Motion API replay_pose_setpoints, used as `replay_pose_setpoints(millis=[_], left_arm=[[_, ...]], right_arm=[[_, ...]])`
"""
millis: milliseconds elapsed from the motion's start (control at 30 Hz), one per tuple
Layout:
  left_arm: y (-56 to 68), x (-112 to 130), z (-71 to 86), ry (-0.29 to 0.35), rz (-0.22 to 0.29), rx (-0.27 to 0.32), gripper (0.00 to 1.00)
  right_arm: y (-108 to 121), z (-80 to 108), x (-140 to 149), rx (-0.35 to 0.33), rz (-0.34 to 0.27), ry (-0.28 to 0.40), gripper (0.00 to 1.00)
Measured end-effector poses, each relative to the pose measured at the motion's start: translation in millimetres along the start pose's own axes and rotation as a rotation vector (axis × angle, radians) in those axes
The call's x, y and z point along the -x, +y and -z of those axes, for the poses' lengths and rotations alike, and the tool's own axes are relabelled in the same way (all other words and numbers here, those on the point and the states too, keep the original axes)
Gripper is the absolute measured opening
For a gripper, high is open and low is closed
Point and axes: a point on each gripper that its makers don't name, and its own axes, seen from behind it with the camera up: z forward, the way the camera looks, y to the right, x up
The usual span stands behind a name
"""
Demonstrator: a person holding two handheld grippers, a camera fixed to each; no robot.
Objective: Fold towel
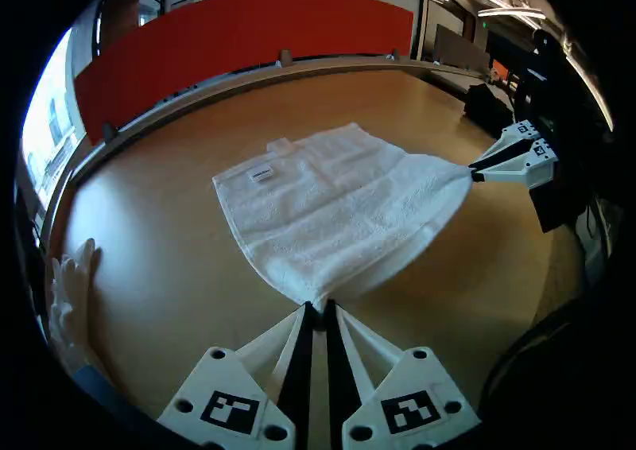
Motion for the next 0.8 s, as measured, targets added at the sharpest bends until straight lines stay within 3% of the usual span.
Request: replay_pose_setpoints(millis=[800], left_arm=[[24.1, -25, 69.6, -0.005, 0.032, 0.04, 0.11]], right_arm=[[-16, 67.2, -48, -0.012, 0.014, 0.065, 0.08]])
